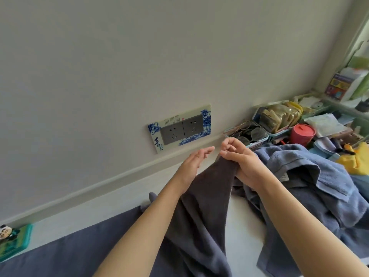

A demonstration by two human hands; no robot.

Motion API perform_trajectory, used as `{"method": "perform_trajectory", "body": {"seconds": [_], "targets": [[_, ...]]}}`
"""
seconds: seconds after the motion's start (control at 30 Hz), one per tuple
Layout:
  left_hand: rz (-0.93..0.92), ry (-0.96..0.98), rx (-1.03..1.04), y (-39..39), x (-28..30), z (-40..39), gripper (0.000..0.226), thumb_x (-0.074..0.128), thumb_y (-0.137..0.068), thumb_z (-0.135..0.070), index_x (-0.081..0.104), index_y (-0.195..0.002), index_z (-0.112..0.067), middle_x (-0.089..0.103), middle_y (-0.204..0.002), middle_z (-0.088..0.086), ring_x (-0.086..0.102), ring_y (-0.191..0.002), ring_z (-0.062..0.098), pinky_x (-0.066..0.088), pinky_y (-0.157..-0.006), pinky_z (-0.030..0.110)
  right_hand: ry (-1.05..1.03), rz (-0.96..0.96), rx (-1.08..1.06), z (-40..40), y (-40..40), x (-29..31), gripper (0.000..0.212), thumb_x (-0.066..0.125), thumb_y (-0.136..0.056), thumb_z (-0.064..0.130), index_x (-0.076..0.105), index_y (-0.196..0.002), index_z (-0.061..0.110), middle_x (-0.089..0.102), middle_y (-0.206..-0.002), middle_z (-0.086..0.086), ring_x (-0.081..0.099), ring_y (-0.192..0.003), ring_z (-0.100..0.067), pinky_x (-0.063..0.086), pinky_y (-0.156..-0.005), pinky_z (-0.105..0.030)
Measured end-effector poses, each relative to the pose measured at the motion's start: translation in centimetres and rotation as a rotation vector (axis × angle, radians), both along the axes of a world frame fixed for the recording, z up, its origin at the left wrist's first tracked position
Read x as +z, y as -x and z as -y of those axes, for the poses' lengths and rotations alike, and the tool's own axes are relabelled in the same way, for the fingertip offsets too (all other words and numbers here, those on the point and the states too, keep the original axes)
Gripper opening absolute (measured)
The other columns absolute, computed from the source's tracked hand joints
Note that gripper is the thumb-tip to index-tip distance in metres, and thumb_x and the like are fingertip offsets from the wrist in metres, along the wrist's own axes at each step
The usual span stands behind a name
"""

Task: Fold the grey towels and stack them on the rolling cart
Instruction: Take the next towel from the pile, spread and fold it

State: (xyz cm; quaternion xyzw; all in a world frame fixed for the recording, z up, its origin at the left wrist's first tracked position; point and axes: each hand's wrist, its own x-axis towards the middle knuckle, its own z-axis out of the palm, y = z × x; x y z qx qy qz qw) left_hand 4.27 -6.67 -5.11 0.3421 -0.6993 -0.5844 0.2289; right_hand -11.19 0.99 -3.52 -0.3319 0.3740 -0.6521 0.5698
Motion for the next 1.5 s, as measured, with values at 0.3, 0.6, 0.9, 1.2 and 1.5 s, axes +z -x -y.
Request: {"method": "perform_trajectory", "body": {"seconds": [0.3, 0.6, 0.9, 1.2, 1.5], "targets": [[0.099, -0.098, -0.381, 6.5, 5.1, 0.6, 0.049, 0.055, -0.081, -0.062, 0.069, -0.109, -0.025, 0.069, -0.113, 0.001, 0.061, -0.11, 0.02, 0.042, -0.103, 0.039, 0.06, -0.273, -0.079, -4.6, 6.2, 7.7, 0.022, 0.063, -0.077, -0.007, 0.055, -0.089, 0.01, 0.051, -0.076, -0.003, 0.05, -0.067, -0.011, 0.045, -0.06, -0.019], [0.271, 0.195, -0.573, 11.3, 11.2, 1.5, 0.032, 0.059, -0.092, -0.035, 0.06, -0.062, -0.024, 0.055, -0.054, -0.016, 0.05, -0.053, -0.002, 0.038, -0.053, 0.011, -0.349, -0.931, -0.238, -7.4, 11.9, 8.0, 0.017, 0.066, -0.087, 0.024, 0.069, -0.079, 0.009, 0.064, -0.076, -0.009, 0.056, -0.074, -0.012, 0.045, -0.074, -0.028], [0.549, 0.182, -0.543, 12.1, 11.2, 7.2, 0.027, 0.068, -0.085, -0.032, 0.06, -0.062, -0.02, 0.055, -0.053, -0.011, 0.05, -0.052, 0.001, 0.04, -0.056, 0.015, -0.367, -0.42, -0.832, -10.2, 17.0, 6.8, 0.016, 0.059, -0.092, 0.027, 0.071, -0.091, 0.016, 0.065, -0.084, -0.008, 0.054, -0.08, -0.02, 0.044, -0.069, -0.033], [0.363, 0.119, -0.304, 13.2, 9.2, 9.2, 0.024, 0.068, -0.081, -0.041, 0.073, -0.082, -0.018, 0.073, -0.078, -0.001, 0.066, -0.076, 0.016, 0.05, -0.083, 0.031, -0.446, -0.368, -0.804, -10.3, 15.7, 5.2, 0.021, 0.059, -0.092, 0.028, 0.07, -0.097, 0.011, 0.07, -0.084, -0.01, 0.063, -0.079, -0.026, 0.053, -0.071, -0.036], [-0.036, -0.238, -0.184, 9.9, 9.0, 6.3, 0.047, 0.053, -0.09, -0.038, 0.065, -0.104, 0.005, 0.067, -0.099, 0.021, 0.066, -0.083, 0.024, 0.053, -0.083, 0.033, -0.358, -0.236, -0.467, -9.9, 8.6, 6.2, 0.023, 0.053, -0.094, 0.023, 0.07, -0.083, 0.012, 0.071, -0.074, -0.008, 0.066, -0.065, -0.015, 0.053, -0.058, -0.025]]}}
